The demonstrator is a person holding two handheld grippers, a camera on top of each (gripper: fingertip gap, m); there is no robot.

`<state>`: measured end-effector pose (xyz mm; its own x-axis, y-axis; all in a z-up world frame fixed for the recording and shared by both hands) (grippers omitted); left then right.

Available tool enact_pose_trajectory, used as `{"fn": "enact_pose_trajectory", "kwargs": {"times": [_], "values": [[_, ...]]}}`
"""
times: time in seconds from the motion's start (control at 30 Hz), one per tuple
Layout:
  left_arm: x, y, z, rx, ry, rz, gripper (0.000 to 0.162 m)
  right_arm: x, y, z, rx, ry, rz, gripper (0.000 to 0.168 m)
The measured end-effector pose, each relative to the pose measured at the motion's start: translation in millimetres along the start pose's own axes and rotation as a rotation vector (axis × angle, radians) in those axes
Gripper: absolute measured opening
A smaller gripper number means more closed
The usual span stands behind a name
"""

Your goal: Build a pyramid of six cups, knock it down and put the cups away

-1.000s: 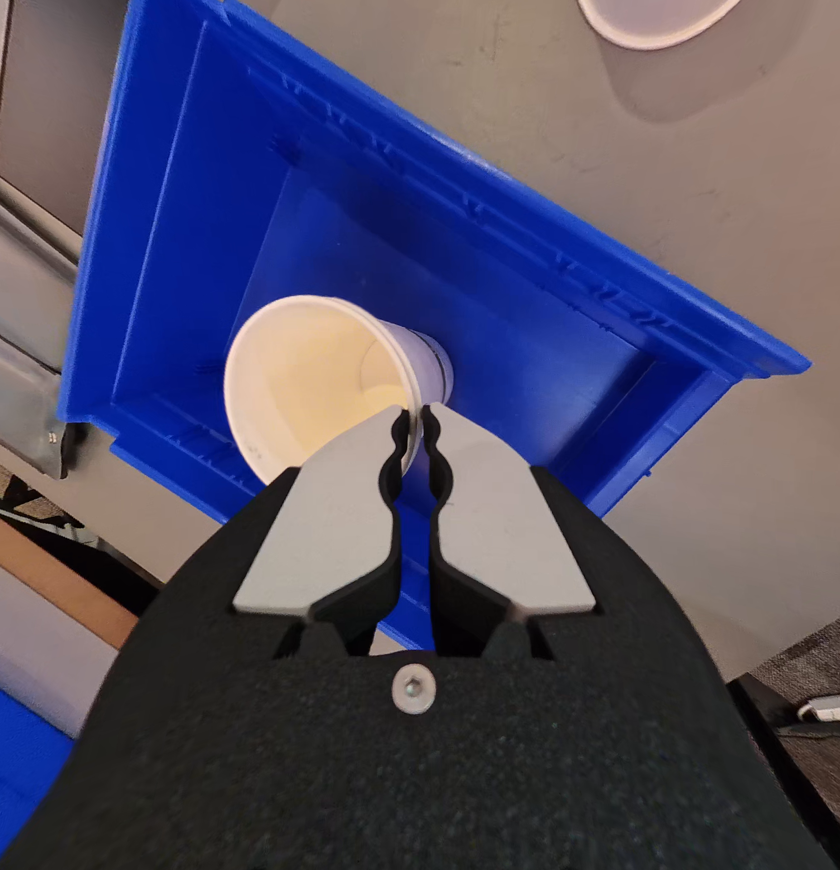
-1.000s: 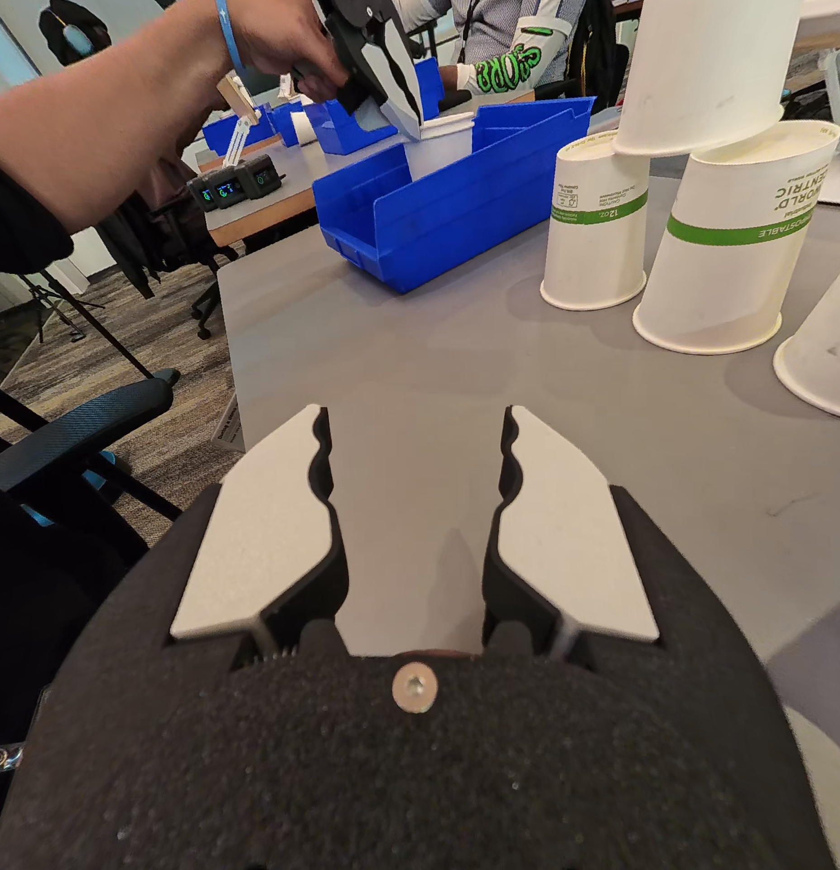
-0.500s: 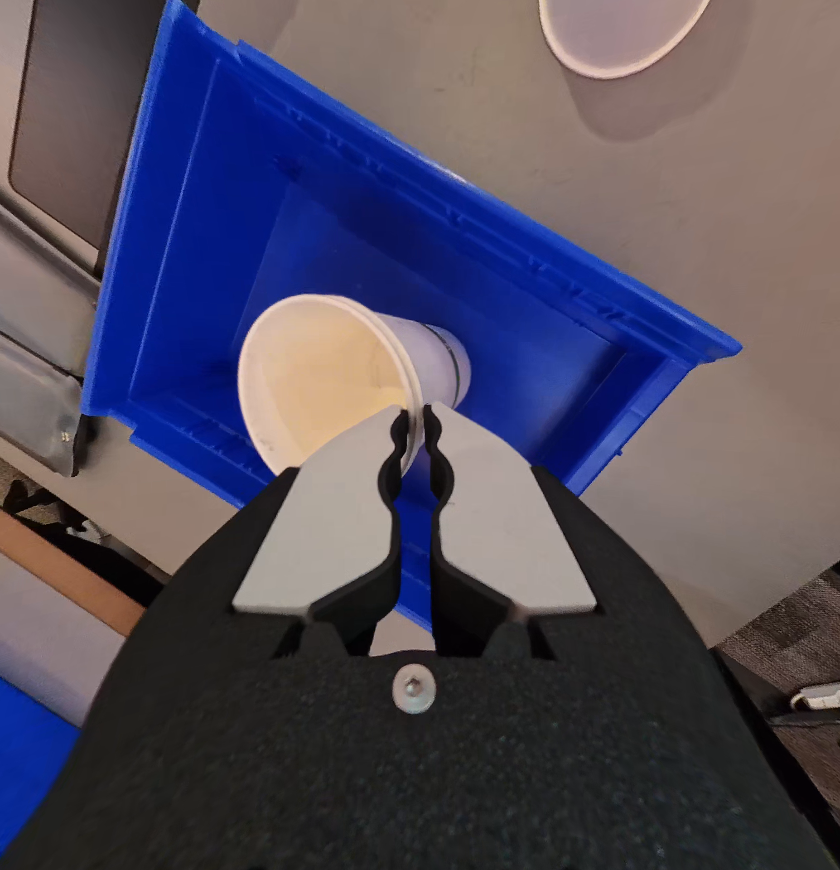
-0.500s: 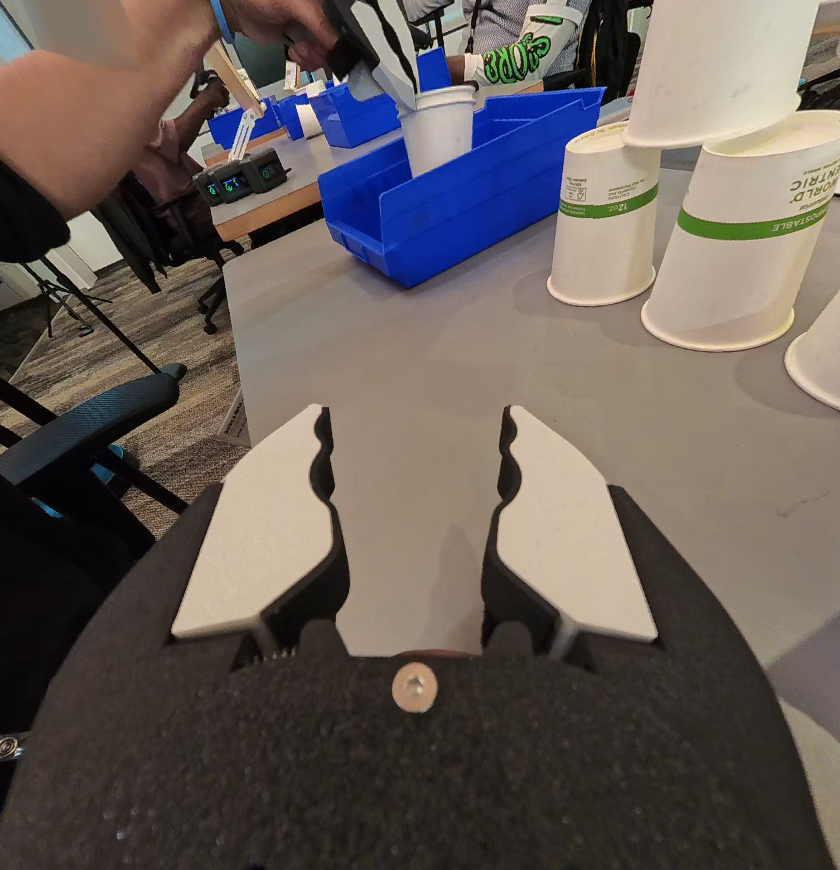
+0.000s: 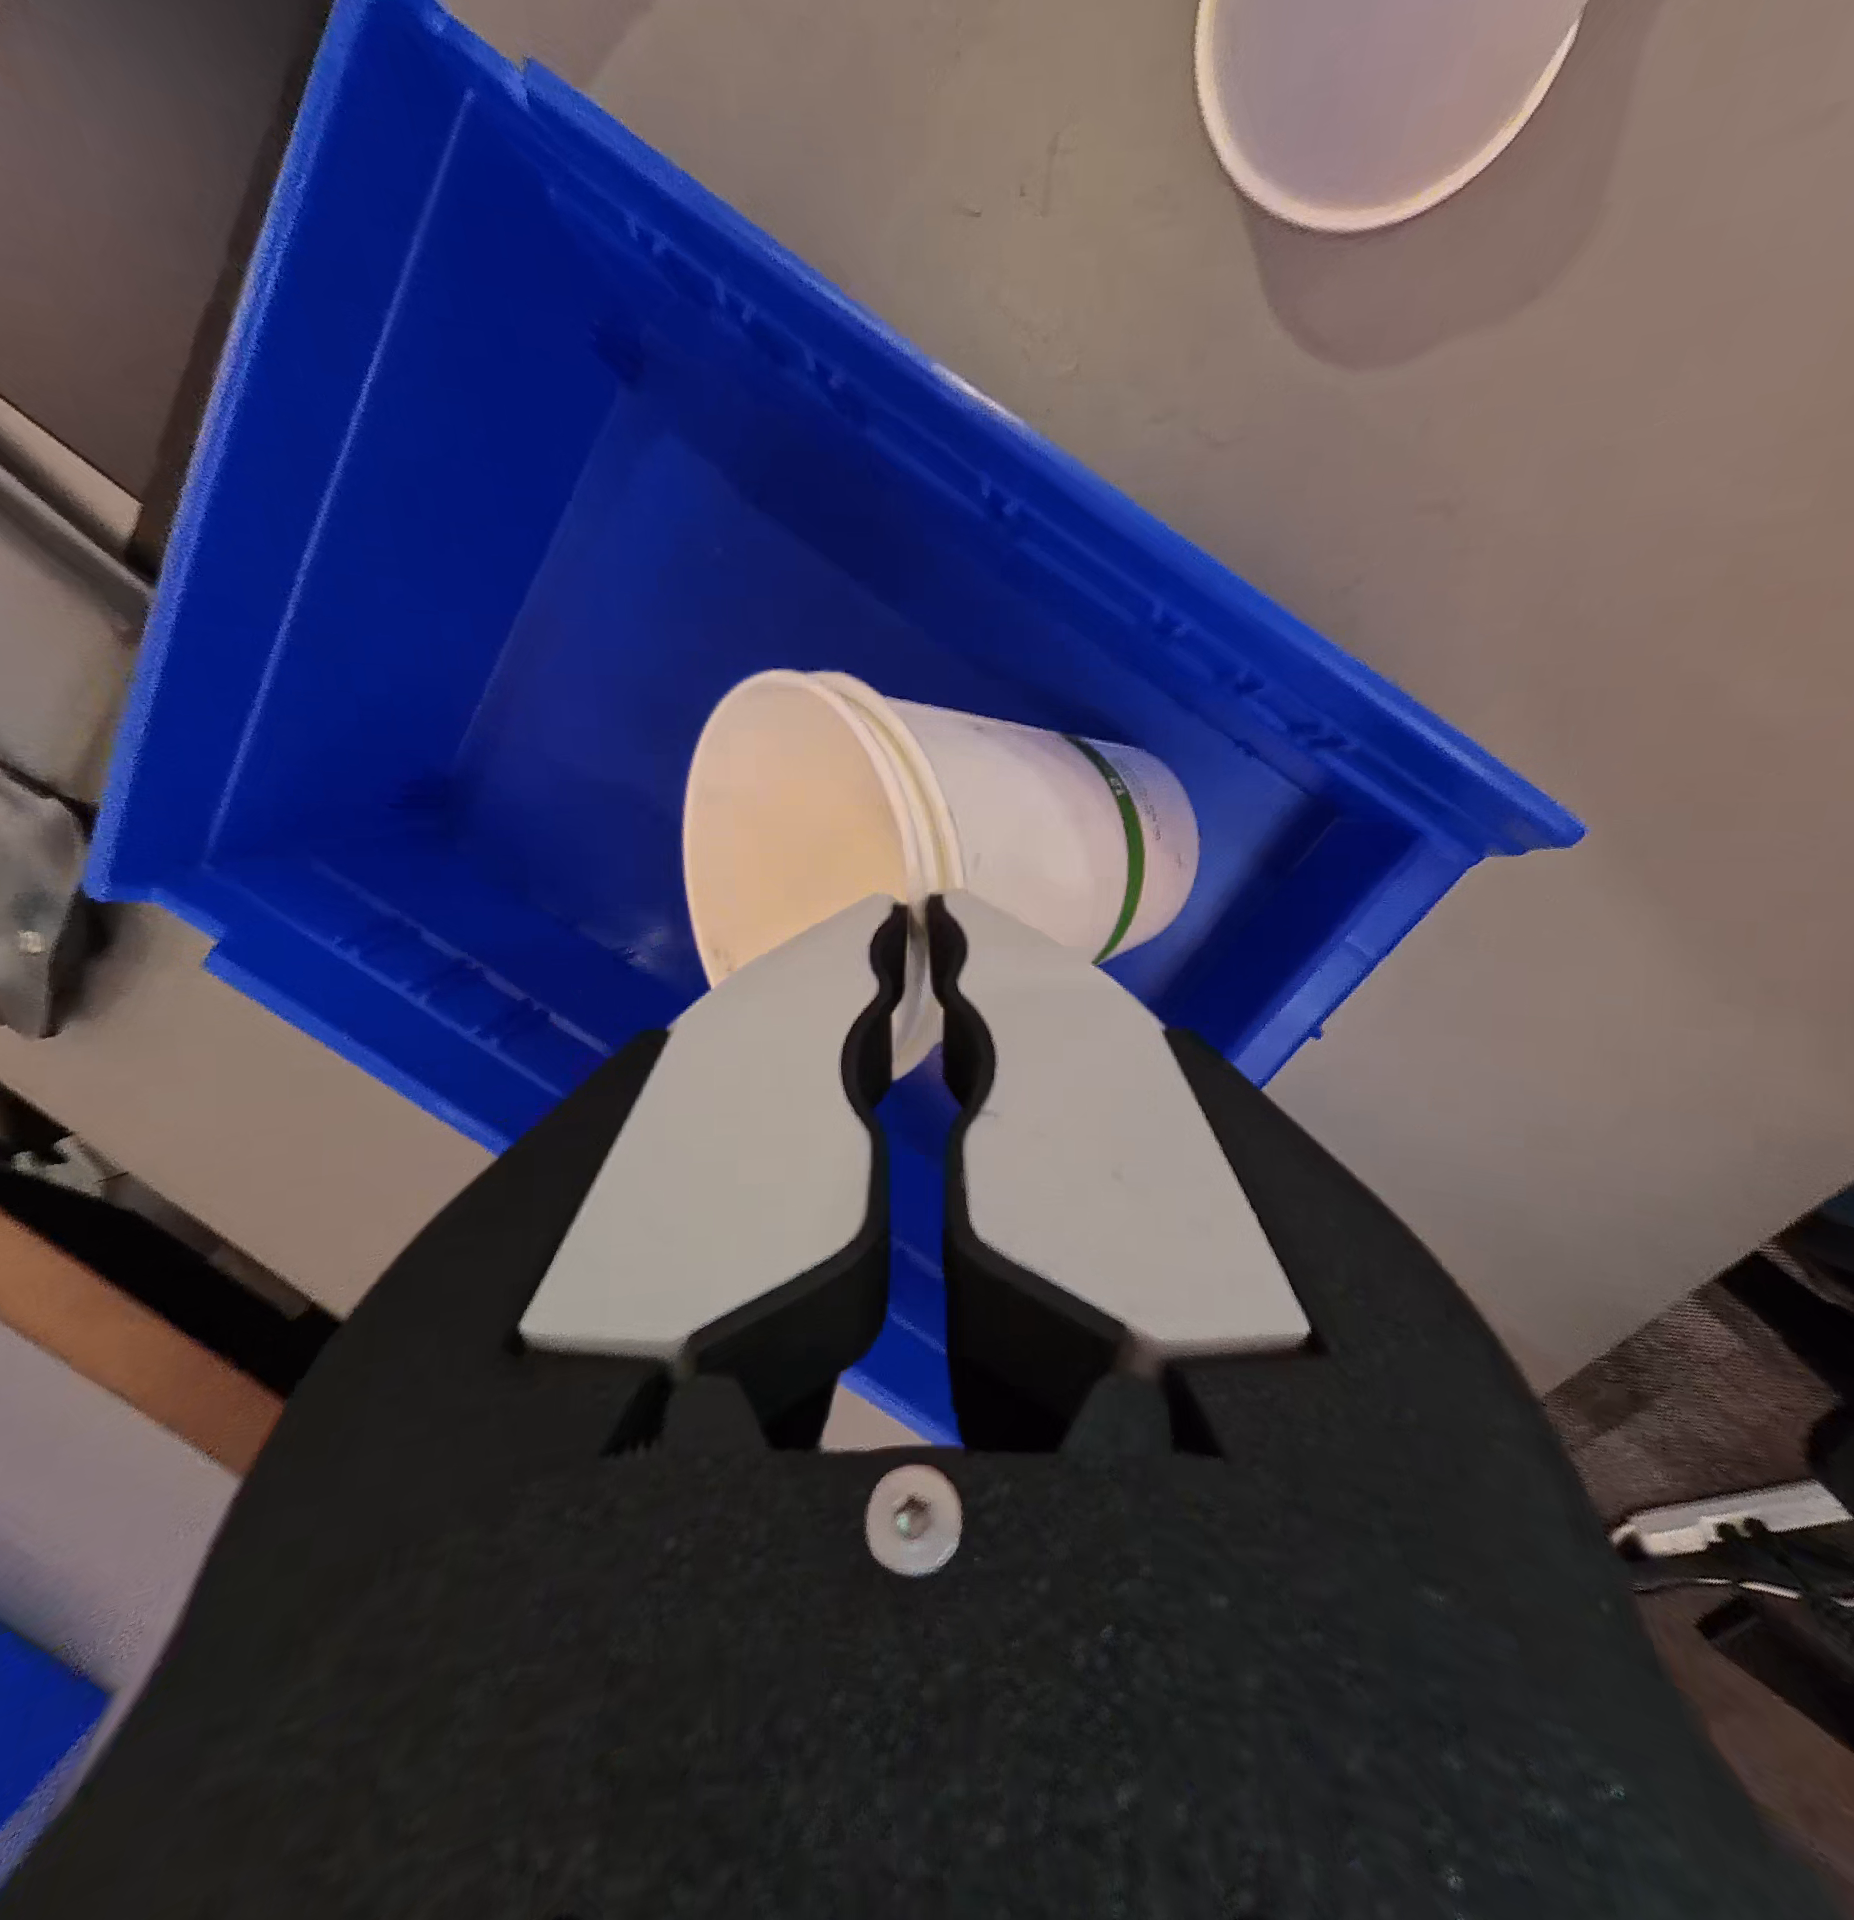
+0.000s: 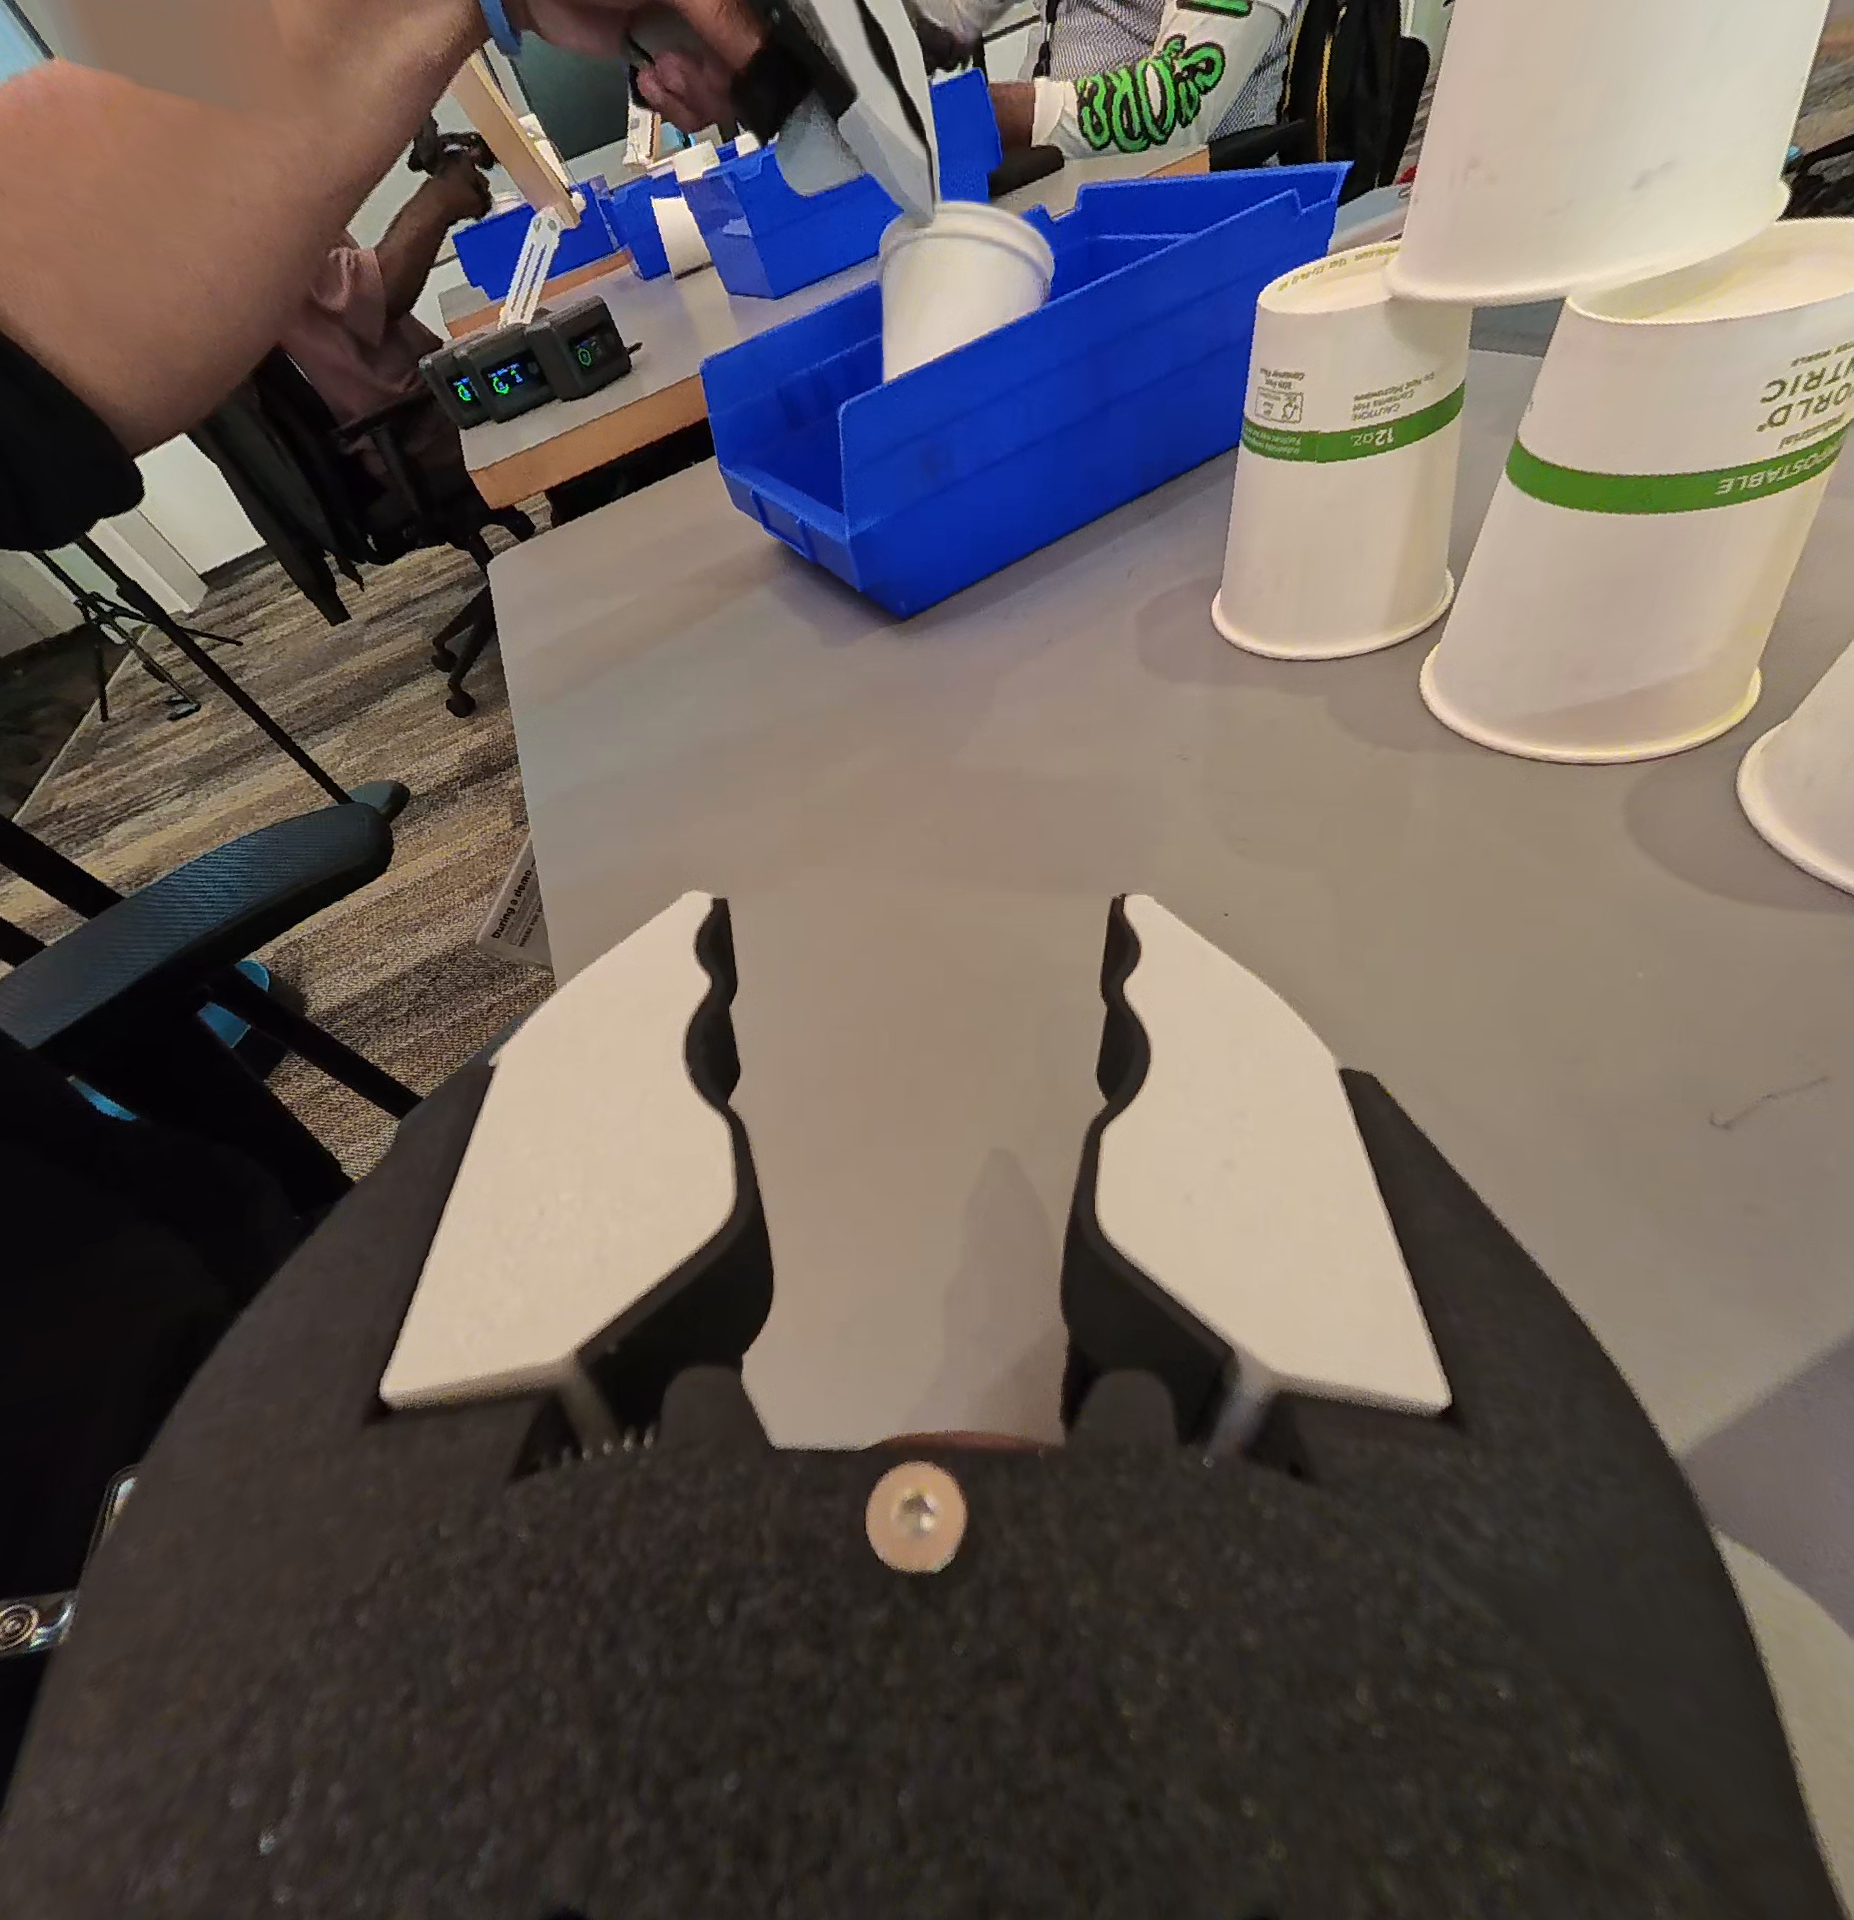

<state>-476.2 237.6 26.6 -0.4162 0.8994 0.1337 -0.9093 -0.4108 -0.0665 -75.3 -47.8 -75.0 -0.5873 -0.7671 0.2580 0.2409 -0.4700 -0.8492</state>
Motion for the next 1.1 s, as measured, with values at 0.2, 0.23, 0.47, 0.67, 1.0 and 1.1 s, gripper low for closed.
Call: {"fn": "enact_pose_trajectory", "kwargs": {"times": [0.2,0.23,0.47,0.67,1.0,1.1], "values": [[0,-1,0,-0.045,0.149,0.034,0.003,1,0,0,0.009,0.000,0.009,0.067],[1,0,0,-0.051,0.174,0.046,0.003,1,0,0,0.010,0.001,0.009,0.067],[17,2,9,-0.126,0.160,0.101,0.003,1,0,0,0.010,0.001,0.003,0.067],[28,-1,26,-0.146,-0.020,0.120,0.003,0,1,-1,0.016,0.001,-0.003,0.066],[16,-6,37,-0.173,-0.055,0.073,0.003,-2,2,0,0.012,0.004,-0.012,0.066],[10,-1,65,-0.264,-0.074,0.062,0.003,-4,2,1,-0.002,-0.004,-0.026,0.066]]}}
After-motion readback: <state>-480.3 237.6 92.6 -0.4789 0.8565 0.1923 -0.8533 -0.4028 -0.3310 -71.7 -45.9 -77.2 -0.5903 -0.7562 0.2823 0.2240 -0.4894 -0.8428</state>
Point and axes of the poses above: each gripper's, where its closed fingertips meet, z back along the fingers, y out of its underside, x = y × z across the jaws, the point moved 9 cm from there along z, back along the fingers, and after that the axes turned 13 degrees about x, right-handed, at the moved point
